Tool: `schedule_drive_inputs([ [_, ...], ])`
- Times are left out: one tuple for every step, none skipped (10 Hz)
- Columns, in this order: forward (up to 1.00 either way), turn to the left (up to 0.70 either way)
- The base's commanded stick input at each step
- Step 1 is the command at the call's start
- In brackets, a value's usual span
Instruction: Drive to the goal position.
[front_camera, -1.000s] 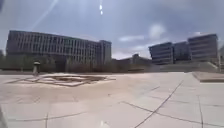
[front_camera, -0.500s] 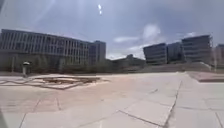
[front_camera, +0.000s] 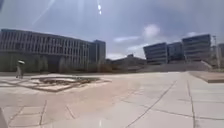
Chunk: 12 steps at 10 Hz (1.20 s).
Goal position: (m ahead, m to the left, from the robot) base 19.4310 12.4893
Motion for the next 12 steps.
schedule_drive_inputs([
  [1.0, -0.02],
  [1.0, -0.01],
  [1.0, 0.0],
  [1.0, -0.24],
  [1.0, -0.37],
  [1.0, -0.26],
  [1.0, -0.07],
  [1.0, 0.0],
  [1.0, 0.0],
  [1.0, 0.0],
  [1.0, 0.0],
  [1.0, 0.0],
])
